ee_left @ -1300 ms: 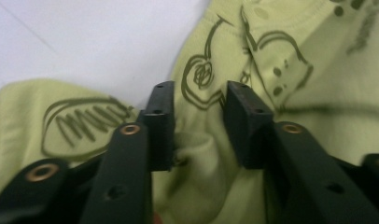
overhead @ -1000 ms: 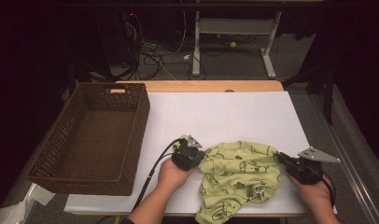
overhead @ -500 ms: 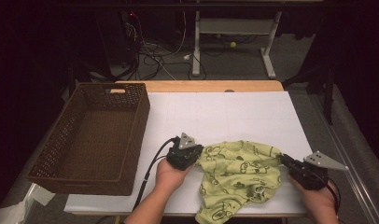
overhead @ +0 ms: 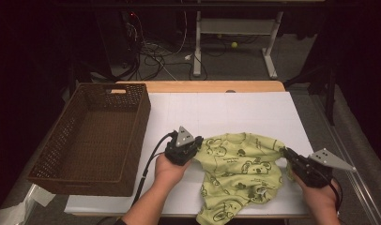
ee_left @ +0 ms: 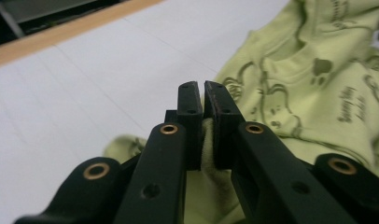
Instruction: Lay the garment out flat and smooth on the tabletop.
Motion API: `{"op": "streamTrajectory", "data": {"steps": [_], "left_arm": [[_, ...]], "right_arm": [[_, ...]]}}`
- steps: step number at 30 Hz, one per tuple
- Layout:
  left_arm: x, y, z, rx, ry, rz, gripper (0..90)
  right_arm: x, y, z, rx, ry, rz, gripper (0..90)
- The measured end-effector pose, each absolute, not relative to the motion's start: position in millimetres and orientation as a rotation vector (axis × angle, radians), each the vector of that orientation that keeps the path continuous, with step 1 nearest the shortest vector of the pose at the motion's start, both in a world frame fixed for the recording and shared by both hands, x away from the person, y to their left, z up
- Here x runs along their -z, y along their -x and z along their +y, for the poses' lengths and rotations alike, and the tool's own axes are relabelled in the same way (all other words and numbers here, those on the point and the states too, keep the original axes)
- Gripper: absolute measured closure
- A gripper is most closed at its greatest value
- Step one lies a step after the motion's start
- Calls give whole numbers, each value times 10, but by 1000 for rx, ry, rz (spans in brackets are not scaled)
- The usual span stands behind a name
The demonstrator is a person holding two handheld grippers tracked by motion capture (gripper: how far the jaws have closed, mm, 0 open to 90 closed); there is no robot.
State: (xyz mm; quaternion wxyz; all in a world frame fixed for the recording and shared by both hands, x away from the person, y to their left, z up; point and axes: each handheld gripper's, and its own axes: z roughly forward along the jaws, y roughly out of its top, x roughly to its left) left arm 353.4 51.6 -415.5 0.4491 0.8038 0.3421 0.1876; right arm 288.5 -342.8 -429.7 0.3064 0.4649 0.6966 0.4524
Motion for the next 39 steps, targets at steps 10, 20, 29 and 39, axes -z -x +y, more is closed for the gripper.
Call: {"op": "streamTrajectory", "data": {"steps": [10,20,29,39], "left_arm": [[3771,-4508,263,-577,-2002,977,800],[4060,-4280,293,-380,-2032,1015,394],[4453,-3454,646,-300,-2085,934,347],[4603,-2893,756,-197,-2070,902,78]], "right_arm": [[3869,-3859,-3366,-1111,-1273,1801,851],[4049,-3910,-3372,-1088,-1304,1879,572],[4351,-3192,-3458,-1091,-1241,1953,590],[4463,-2561,-3426,-1126,-1194,2029,620]]}}
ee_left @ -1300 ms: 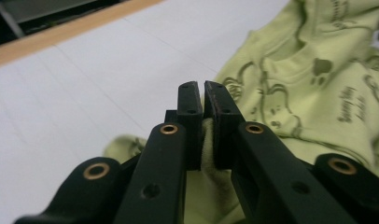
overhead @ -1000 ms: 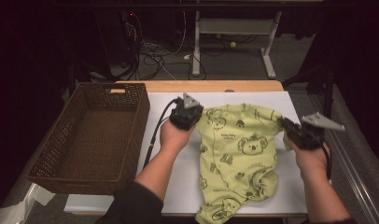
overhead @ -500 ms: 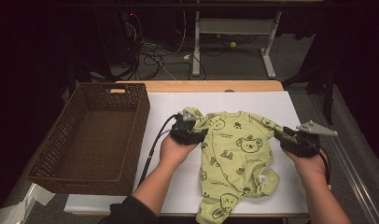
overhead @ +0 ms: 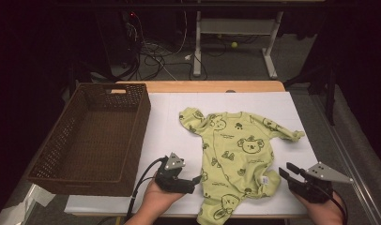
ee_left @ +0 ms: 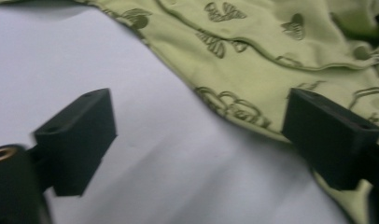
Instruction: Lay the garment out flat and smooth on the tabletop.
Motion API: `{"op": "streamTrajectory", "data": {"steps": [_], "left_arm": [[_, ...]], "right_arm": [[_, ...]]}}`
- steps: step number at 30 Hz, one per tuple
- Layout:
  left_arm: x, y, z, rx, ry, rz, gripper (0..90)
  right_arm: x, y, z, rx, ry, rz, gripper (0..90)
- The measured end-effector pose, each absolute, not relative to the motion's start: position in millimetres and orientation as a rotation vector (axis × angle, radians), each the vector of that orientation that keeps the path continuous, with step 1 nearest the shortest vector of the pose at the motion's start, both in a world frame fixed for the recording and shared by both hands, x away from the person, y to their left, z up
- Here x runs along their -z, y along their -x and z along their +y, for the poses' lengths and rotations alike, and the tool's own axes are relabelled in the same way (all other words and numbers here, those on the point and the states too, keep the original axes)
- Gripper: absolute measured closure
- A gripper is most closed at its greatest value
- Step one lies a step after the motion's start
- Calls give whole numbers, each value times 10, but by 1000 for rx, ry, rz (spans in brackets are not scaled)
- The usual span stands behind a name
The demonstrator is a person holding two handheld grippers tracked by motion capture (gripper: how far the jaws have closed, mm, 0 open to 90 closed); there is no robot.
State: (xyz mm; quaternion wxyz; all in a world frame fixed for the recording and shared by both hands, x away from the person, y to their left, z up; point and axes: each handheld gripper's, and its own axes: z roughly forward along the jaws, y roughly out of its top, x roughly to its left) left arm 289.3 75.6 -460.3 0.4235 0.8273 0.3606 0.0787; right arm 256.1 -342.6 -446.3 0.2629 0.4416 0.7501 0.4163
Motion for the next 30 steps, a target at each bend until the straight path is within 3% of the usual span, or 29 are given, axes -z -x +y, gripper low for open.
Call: {"op": "streamTrajectory", "data": {"steps": [2,9,19,21,26,30], "left_arm": [[4582,-2872,731,-194,-2072,892,0],[4510,-2772,661,-182,-2040,812,0],[4518,-2814,531,-204,-2074,755,0],[4531,-2815,525,-202,-2081,750,0],[4534,-2828,498,-189,-2078,745,0],[4528,-2840,470,-182,-2078,742,0]], "right_arm": [[4480,-2486,-3386,-1122,-1187,2056,620],[4491,-2420,-3216,-1130,-1160,2114,594],[4649,-2535,-3039,-1083,-1215,2223,470],[4662,-2517,-3052,-1066,-1220,2234,528],[4652,-2453,-3032,-1032,-1146,2266,844],[4555,-2326,-3083,-1057,-1116,2206,884]]}}
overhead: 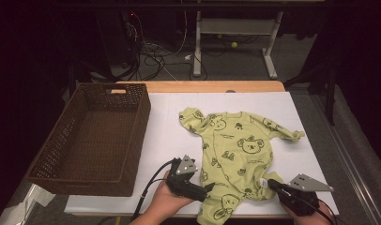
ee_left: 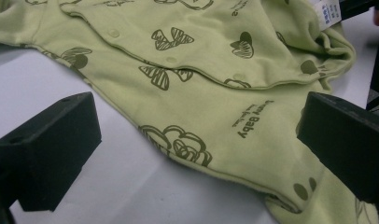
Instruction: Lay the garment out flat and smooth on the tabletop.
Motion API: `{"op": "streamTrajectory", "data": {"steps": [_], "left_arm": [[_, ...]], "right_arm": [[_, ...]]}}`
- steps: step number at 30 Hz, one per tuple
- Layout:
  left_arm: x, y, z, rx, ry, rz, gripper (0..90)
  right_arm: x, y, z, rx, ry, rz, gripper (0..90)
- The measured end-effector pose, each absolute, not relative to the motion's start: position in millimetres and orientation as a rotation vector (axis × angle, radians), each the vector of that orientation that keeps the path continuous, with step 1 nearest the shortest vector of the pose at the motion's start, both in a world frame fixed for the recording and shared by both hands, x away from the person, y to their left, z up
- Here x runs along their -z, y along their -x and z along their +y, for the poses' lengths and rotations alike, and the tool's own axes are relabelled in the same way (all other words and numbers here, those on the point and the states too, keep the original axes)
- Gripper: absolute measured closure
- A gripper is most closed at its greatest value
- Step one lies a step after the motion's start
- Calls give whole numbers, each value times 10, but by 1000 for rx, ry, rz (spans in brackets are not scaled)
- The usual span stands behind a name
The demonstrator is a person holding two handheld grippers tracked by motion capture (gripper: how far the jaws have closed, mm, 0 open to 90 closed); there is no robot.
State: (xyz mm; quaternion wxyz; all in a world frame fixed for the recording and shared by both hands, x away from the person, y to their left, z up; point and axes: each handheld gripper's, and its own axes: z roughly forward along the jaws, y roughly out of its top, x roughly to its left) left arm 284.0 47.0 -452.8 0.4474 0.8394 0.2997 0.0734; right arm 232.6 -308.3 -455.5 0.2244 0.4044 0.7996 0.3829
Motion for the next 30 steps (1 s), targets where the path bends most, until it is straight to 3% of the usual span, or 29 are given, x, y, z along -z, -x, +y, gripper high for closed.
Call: {"op": "streamTrajectory", "data": {"steps": [14,21,24,26,28,30], "left_arm": [[4521,-2927,363,-176,-2101,699,0],[4495,-2884,439,-180,-2079,718,0],[4495,-2866,454,-186,-2072,727,0],[4493,-2858,459,-193,-2071,733,0],[4485,-2851,472,-195,-2066,733,0],[4482,-2851,482,-199,-2068,731,0]], "right_arm": [[4489,-1698,-3199,-1101,-1090,2221,864],[4294,-1646,-3269,-1182,-1090,2088,724],[4255,-1857,-3328,-1220,-1171,2005,554],[4319,-2002,-3318,-1193,-1226,2032,491],[4435,-2096,-3304,-1166,-1260,2099,533],[4499,-2070,-3290,-1137,-1236,2145,689]]}}
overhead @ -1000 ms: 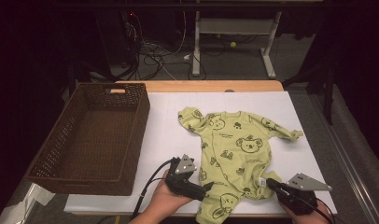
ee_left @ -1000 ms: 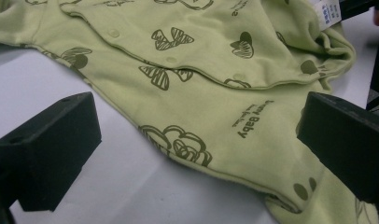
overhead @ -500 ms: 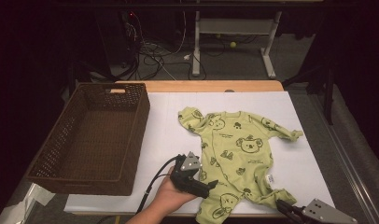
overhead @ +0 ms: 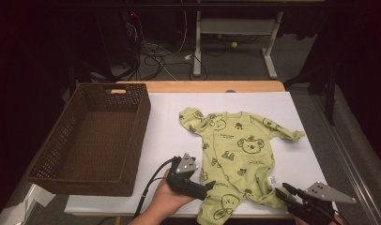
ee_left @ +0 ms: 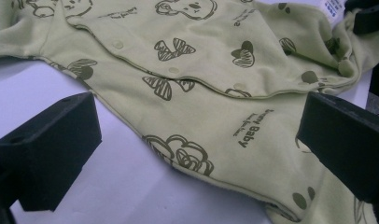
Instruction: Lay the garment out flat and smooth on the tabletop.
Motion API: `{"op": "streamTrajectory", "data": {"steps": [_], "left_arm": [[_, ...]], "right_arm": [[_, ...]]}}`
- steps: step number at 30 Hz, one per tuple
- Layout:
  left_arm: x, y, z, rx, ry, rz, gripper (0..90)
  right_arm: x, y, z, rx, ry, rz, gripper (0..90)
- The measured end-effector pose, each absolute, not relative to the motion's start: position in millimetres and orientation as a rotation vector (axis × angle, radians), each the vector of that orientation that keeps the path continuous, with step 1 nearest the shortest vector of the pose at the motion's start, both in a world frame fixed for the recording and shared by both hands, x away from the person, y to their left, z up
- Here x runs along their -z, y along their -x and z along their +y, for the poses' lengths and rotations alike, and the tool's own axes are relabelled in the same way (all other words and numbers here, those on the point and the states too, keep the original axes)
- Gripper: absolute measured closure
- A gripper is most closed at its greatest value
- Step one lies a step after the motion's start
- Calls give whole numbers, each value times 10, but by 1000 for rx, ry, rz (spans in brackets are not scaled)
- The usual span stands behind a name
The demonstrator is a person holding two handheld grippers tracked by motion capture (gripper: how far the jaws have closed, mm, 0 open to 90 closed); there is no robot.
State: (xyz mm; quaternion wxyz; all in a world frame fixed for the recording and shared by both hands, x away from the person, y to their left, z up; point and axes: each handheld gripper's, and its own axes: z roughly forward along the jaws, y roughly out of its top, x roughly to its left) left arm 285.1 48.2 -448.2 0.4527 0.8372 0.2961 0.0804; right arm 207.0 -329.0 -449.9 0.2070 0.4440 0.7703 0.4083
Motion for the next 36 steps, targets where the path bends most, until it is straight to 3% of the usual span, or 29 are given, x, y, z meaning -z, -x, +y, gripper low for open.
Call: {"op": "streamTrajectory", "data": {"steps": [5,20,24,28,32,36], "left_arm": [[4488,-2854,465,-189,-2064,732,0],[4498,-2871,437,-172,-2084,723,0],[4499,-2848,447,-165,-2090,721,0],[4529,-2795,492,-133,-2089,719,3],[4584,-2698,564,-64,-2081,687,187],[4599,-2573,624,-41,-2088,670,264]], "right_arm": [[4399,-1780,-3250,-1153,-1112,2146,851],[4282,-1179,-2841,-1248,-828,2296,867],[4244,-1209,-2859,-1252,-835,2241,785],[4305,-1493,-2951,-1217,-941,2215,711],[4495,-1808,-2900,-1171,-998,2335,627],[4663,-1849,-2804,-1056,-949,2418,576]]}}
